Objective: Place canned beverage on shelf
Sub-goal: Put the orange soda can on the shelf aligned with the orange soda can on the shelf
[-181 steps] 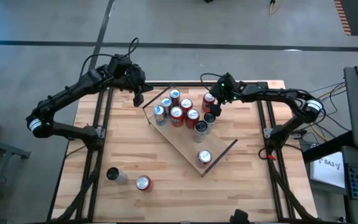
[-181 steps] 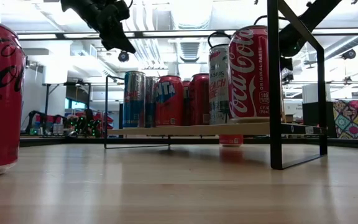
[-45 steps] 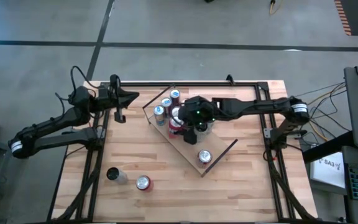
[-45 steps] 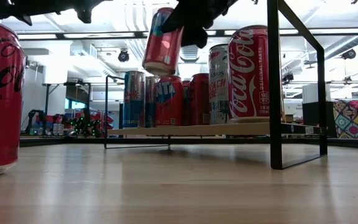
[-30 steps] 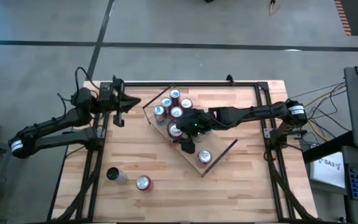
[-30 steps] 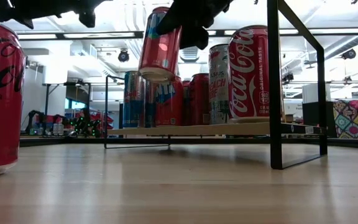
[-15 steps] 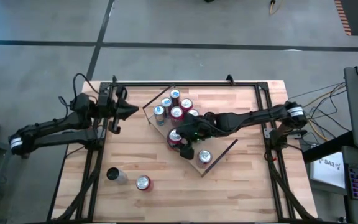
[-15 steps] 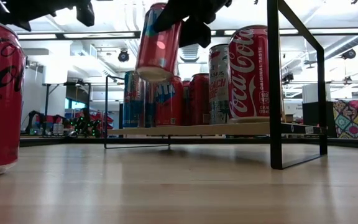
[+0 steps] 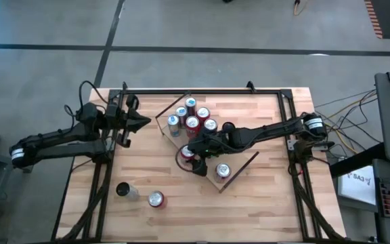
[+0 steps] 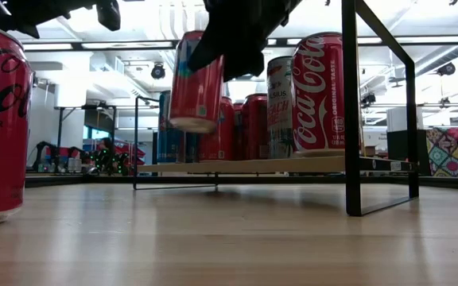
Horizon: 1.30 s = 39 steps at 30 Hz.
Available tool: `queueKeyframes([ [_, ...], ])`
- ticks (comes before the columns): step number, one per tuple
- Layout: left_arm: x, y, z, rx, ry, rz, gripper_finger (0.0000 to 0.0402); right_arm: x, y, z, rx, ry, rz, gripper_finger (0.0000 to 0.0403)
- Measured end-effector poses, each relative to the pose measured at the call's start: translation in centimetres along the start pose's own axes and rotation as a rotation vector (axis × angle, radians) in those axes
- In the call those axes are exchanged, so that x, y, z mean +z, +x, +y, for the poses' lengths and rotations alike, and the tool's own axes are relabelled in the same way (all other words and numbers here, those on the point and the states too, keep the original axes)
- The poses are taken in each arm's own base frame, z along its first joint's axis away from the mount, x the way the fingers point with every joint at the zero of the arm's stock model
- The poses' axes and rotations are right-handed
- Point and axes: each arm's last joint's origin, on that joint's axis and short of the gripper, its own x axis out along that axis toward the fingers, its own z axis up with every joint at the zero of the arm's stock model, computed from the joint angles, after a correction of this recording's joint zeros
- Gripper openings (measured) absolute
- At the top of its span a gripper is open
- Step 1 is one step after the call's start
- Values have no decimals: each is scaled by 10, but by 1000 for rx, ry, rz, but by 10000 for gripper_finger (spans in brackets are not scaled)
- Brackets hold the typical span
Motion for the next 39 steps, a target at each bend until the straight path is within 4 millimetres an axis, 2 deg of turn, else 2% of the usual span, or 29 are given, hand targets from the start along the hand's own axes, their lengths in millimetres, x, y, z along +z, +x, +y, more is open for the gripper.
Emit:
queueKeyframes([
  [20,0,0,0,1,0,2,0,-5,9,-2,-107,-41,19,286],
  [28,-2,-1,0,2,-5,9,0,-7,23,-3,-105,-45,3,286],
  [39,-3,0,0,3,-4,10,0,14,21,-9,-97,-14,-125,286],
])
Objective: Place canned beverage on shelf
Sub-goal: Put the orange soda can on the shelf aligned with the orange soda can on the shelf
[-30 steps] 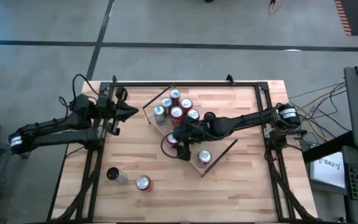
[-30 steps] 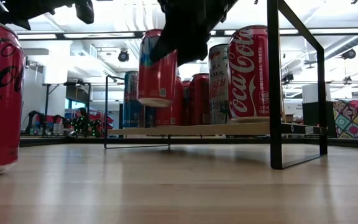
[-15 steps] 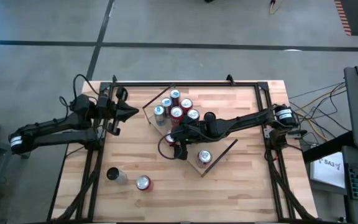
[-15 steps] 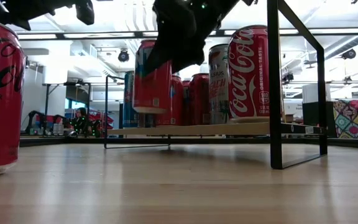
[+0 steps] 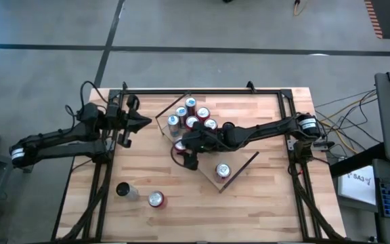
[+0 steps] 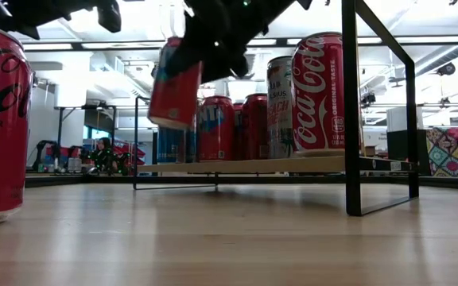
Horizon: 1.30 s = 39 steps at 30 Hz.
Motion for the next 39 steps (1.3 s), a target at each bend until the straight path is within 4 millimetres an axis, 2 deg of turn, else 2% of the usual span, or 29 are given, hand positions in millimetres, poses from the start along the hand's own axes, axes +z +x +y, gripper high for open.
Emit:
queueKeyframes([
  [6,-2,2,1,0,1,0,0,1,0,1,8,-12,-14,286],
  [20,-2,3,2,0,1,1,0,-19,3,-3,-34,-14,173,286],
  [39,-2,3,2,0,0,2,0,-20,4,-8,-94,19,183,286],
])
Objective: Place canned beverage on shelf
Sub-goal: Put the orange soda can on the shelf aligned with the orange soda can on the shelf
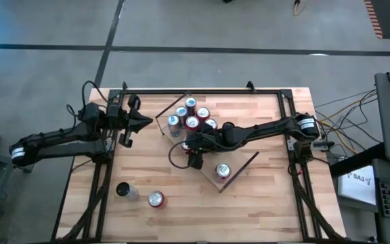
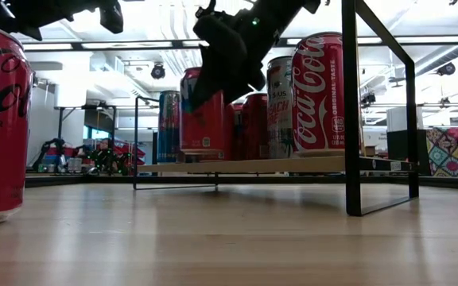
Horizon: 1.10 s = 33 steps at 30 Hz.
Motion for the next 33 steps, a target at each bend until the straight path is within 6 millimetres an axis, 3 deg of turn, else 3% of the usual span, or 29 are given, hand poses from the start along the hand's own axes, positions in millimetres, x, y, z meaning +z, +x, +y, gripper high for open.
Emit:
queueKeyframes([
  [14,0,0,0,0,1,-2,0,-4,6,-3,-20,-8,32,286],
  [24,0,0,0,-1,1,-2,0,-4,6,-3,-19,-18,35,321],
  [33,1,0,0,0,1,-3,0,-4,7,-3,-18,-26,36,322],
])
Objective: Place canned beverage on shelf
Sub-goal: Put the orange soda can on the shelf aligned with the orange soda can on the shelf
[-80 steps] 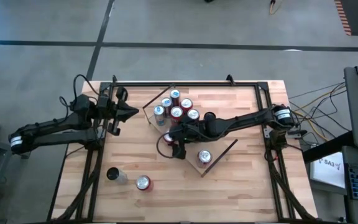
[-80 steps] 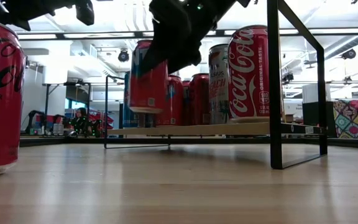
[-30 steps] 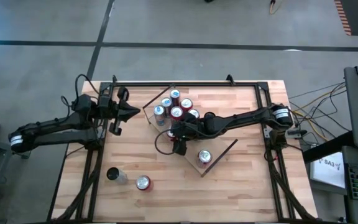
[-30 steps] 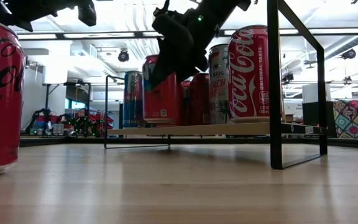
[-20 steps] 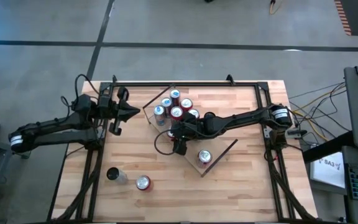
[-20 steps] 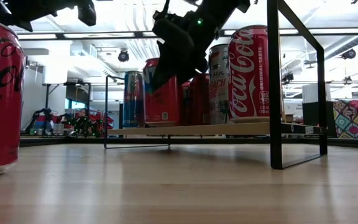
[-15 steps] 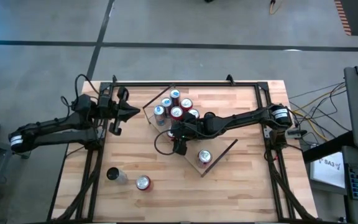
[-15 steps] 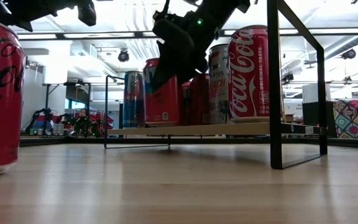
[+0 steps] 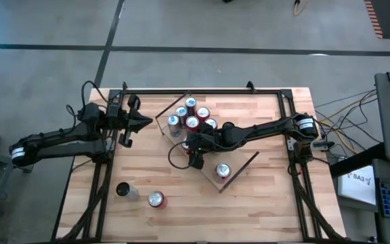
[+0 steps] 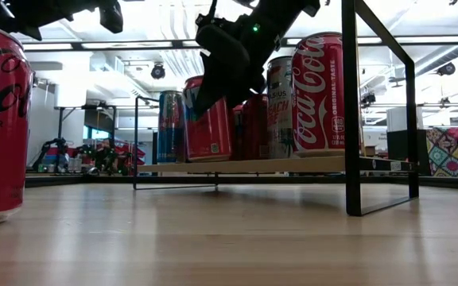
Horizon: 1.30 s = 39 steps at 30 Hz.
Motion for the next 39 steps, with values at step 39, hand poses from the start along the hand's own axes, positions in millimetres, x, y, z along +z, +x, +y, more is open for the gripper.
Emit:
queueKeyframes([
  [39,0,0,0,0,0,1,0,9,-11,-2,-18,3,-14,350],
])
